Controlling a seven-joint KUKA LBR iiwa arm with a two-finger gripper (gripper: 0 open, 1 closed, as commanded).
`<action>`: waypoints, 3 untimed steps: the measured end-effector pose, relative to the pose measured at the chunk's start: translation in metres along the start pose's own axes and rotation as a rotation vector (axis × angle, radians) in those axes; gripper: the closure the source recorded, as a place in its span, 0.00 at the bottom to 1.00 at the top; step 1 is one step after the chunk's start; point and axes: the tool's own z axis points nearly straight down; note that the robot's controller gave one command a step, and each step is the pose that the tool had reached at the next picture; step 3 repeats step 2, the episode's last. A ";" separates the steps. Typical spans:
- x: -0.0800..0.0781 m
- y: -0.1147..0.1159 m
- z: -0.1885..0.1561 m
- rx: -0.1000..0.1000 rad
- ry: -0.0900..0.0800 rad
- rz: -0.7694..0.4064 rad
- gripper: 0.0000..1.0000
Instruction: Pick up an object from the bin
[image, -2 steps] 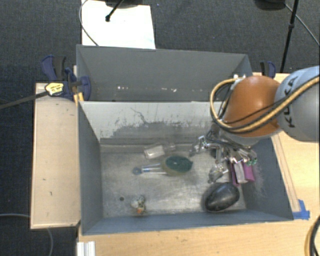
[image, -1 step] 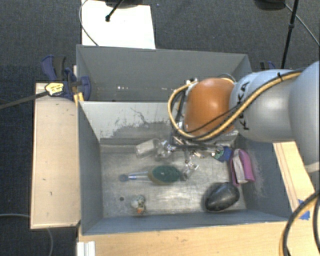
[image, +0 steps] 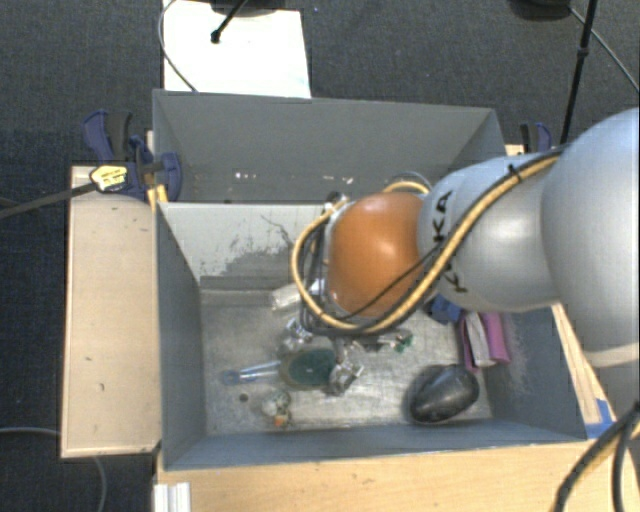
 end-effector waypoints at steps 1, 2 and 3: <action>0.002 -0.006 -0.001 0.006 -0.001 0.008 1.00; -0.005 -0.004 -0.214 0.012 -0.007 -0.027 1.00; -0.005 -0.004 -0.214 0.012 -0.007 -0.027 1.00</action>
Offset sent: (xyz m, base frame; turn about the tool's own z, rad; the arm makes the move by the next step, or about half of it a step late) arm 0.0000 0.0000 0.0000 0.0000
